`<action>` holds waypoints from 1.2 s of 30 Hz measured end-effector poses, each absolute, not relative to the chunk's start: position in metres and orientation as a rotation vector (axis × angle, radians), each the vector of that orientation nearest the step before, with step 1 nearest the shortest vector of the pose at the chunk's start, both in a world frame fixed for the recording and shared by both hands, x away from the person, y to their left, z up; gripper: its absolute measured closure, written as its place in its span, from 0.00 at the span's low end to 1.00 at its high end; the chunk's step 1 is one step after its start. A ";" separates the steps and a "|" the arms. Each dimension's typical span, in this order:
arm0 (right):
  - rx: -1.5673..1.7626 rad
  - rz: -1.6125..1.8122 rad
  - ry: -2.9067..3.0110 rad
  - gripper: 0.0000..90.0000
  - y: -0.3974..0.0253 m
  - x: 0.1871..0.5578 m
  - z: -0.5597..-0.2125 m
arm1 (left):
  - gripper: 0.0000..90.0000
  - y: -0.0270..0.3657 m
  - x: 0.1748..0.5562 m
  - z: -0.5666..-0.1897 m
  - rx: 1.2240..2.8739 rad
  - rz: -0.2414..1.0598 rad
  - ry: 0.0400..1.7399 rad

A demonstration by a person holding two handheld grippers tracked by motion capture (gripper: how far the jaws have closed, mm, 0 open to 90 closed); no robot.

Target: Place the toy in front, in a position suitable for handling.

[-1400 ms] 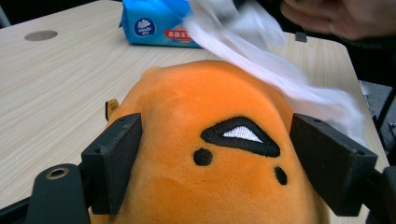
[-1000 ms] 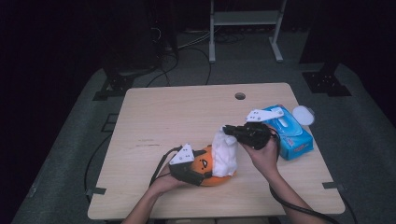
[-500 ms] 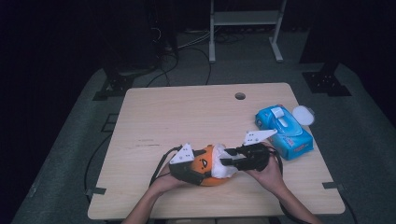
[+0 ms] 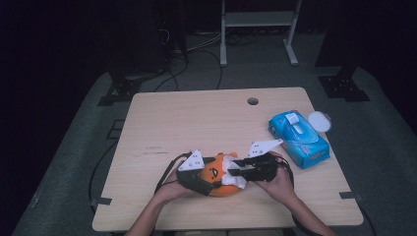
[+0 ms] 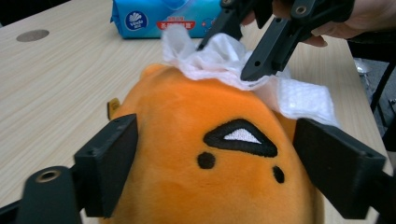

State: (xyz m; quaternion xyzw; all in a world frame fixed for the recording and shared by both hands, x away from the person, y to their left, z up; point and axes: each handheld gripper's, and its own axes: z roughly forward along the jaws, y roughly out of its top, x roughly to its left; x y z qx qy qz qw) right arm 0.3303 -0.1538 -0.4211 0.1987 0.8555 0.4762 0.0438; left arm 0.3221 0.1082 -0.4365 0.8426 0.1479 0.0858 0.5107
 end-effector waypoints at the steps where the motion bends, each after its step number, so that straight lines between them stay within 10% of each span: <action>1: 0.609 1.453 2.614 0.74 -0.154 0.330 -0.421 | 0.14 0.111 0.323 -0.435 2.026 0.199 0.367; 36: 0.563 1.549 2.591 0.92 -0.148 0.318 -0.399 | 0.31 0.121 0.329 -0.442 2.032 0.130 0.344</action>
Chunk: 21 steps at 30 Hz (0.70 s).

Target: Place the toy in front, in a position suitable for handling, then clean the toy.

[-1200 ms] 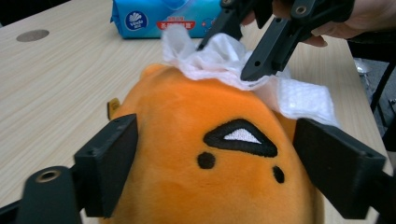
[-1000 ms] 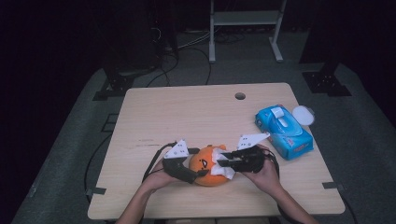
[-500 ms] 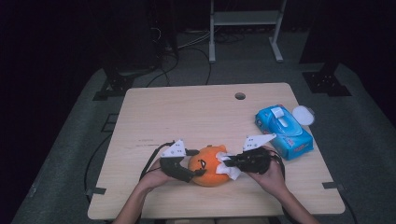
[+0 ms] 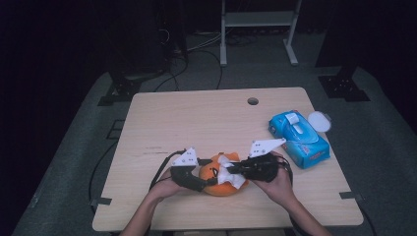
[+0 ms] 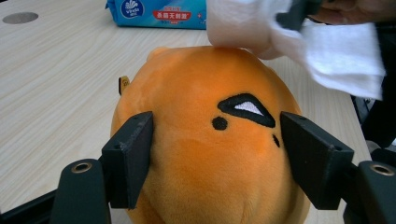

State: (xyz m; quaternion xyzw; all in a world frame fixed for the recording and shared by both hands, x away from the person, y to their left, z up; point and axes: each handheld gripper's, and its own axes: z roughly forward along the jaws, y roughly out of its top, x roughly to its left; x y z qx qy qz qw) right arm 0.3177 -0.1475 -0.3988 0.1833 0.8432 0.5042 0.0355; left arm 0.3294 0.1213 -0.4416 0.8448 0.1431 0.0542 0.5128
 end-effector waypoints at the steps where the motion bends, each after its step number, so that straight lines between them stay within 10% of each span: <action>1: 0.559 1.537 2.590 0.92 -0.144 0.318 -0.399 | 0.31 0.121 0.329 -0.442 2.033 0.133 0.342; 21: 0.614 1.481 2.601 0.92 -0.157 0.318 -0.411 | 0.32 0.122 0.338 -0.446 1.990 0.155 0.434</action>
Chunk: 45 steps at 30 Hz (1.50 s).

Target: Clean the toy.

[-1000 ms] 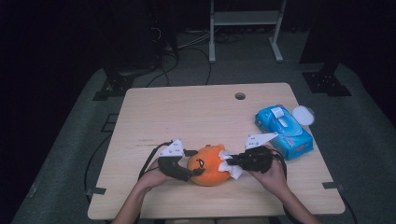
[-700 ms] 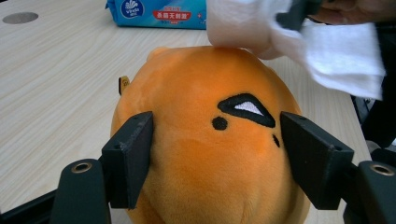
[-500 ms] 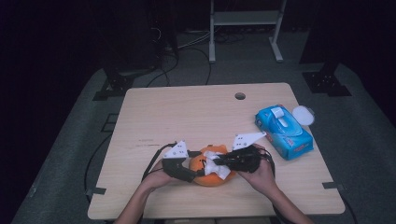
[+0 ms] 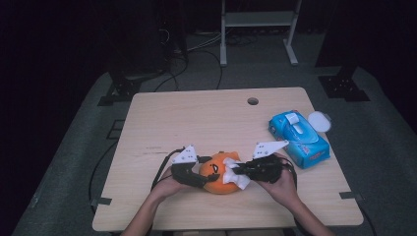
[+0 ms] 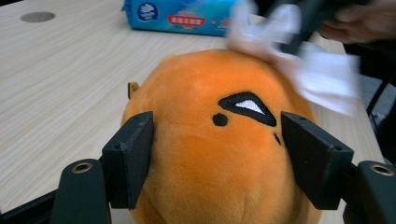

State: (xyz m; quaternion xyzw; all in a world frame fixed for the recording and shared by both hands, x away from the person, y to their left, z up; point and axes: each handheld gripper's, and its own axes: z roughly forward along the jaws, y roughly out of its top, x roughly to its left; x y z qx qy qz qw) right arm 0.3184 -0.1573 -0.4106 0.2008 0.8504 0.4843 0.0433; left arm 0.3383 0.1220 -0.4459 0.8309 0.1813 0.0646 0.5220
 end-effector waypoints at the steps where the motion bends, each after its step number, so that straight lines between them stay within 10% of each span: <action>1: 0.596 1.478 2.604 0.92 -0.154 0.317 -0.410 | 0.32 0.122 0.339 -0.446 1.983 0.155 0.454; 17: 0.681 1.455 2.575 0.92 -0.169 0.323 -0.418 | 0.31 0.124 0.346 -0.448 1.957 0.156 0.503; 24: 0.708 1.431 2.576 0.92 -0.169 0.327 -0.423 | 0.12 0.124 0.338 -0.431 1.984 0.163 0.426; 31: 0.714 1.459 2.550 0.92 -0.167 0.325 -0.418 | 0.32 0.126 0.339 -0.436 2.009 0.180 0.428; 45: 0.743 1.419 2.523 0.92 -0.175 0.331 -0.419 | 0.34 0.129 0.344 -0.441 1.988 0.166 0.465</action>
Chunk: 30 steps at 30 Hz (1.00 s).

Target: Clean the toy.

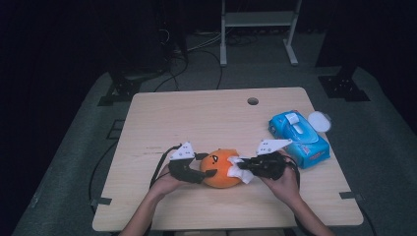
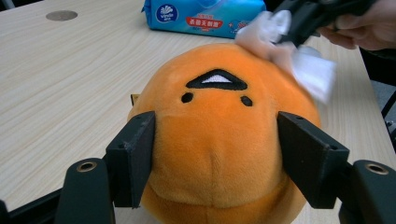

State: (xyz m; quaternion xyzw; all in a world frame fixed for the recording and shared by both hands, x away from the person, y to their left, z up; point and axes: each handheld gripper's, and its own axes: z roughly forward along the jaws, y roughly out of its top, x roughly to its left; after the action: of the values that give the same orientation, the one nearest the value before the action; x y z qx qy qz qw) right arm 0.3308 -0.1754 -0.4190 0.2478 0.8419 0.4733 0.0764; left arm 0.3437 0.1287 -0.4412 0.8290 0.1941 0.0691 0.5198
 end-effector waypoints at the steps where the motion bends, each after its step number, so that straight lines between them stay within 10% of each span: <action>1: 0.764 1.421 2.531 0.92 -0.178 0.333 -0.421 | 0.33 0.129 0.344 -0.441 1.987 0.167 0.466; 7: 0.777 1.406 2.596 0.92 -0.181 0.330 -0.427 | 0.18 0.129 0.348 -0.442 1.981 0.180 0.575; 30: 0.795 1.401 2.532 0.92 -0.188 0.325 -0.421 | 0.31 0.111 0.335 -0.437 2.008 0.206 0.453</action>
State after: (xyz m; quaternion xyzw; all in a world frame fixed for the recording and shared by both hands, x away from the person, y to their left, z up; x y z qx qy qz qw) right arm 0.3249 -0.1877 -0.4206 0.2643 0.8416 0.4657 0.0701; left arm 0.3347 0.1114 -0.4374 0.8342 0.1882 0.0855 0.5113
